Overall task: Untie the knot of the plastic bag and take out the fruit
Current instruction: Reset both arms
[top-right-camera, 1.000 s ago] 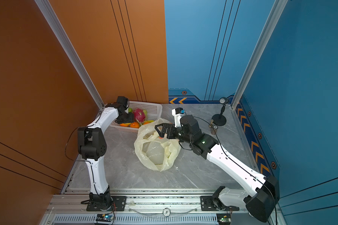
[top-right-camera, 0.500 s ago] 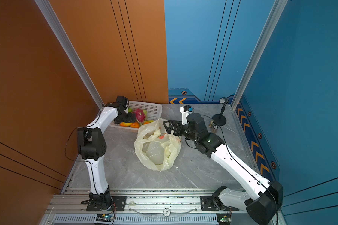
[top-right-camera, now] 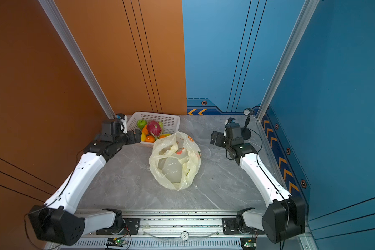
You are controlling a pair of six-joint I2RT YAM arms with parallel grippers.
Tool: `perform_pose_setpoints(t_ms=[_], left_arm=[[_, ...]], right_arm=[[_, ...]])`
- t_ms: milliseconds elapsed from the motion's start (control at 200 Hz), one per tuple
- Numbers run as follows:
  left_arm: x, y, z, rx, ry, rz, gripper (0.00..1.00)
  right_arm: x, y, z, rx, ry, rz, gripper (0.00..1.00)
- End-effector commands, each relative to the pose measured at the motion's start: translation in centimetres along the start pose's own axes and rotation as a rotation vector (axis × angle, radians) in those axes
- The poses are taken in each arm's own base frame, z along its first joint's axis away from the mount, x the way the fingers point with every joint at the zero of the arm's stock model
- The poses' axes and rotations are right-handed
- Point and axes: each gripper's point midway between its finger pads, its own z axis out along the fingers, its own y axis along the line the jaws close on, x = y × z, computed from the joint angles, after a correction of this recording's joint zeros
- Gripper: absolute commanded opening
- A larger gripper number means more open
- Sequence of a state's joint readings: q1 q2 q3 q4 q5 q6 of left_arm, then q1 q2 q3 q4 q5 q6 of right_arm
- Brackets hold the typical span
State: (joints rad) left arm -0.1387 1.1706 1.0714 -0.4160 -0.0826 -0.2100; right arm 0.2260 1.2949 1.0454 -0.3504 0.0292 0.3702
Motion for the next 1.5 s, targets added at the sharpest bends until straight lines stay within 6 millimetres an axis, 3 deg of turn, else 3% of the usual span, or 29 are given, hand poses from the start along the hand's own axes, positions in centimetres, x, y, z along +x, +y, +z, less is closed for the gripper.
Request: perform_pose_setpoints(t_ms=[0, 175, 285, 401, 521, 571, 631, 691, 731, 1011, 1096, 1247, 1497], left_arm=[[2.2, 1.6, -0.2, -0.046, -0.089, 0.02, 0.98], [6.3, 5.1, -0.1, -0.178, -0.202, 0.053, 0.98], [8.3, 6.4, 0.9, -0.22, -0.231, 0.114, 0.98], [10.0, 6.8, 2.3, -0.213, -0.225, 0.18, 0.98], [10.8, 7.2, 3.3, -0.19, -0.241, 0.198, 0.98], [11.2, 7.5, 3.8, -0.177, -0.243, 0.19, 0.98], [11.4, 7.7, 4.4, -0.157, -0.25, 0.169, 0.98], [11.6, 7.5, 5.2, -0.134, -0.256, 0.164, 0.98], [11.6, 7.4, 5.8, -0.125, -0.25, 0.179, 0.98], [9.8, 6.6, 10.6, -0.063, -0.16, 0.127, 0.98], [10.4, 4.8, 12.3, -0.011, -0.18, 0.19, 0.98], [11.3, 6.3, 11.7, -0.082, -0.223, 0.147, 0.98], [11.1, 6.2, 11.6, -0.067, -0.248, 0.143, 0.97]], right_arm=[[1.0, -5.1, 2.0, 0.186, -0.01, -0.073, 1.0], [2.6, -8.9, 5.5, 0.325, -0.056, -0.177, 0.98], [3.2, -9.3, 7.3, 0.296, -0.129, -0.203, 0.99], [3.8, -10.0, 7.3, 0.322, -0.192, -0.283, 0.99], [5.2, -11.4, 6.5, 0.286, -0.362, -0.219, 1.0], [5.9, -12.1, 6.5, 0.269, -0.351, -0.182, 1.0], [5.8, -12.2, 6.7, 0.239, -0.414, -0.164, 1.0], [6.4, -12.3, 7.1, 0.229, -0.327, -0.169, 1.0], [6.0, -12.0, 7.1, 0.214, -0.368, -0.172, 1.0], [6.1, -12.0, 7.2, 0.216, -0.352, -0.175, 1.0], [6.1, -12.0, 7.2, 0.217, -0.347, -0.175, 1.0], [6.2, -12.0, 7.2, 0.217, -0.345, -0.175, 1.0], [6.2, -12.1, 7.2, 0.217, -0.345, -0.175, 1.0]])
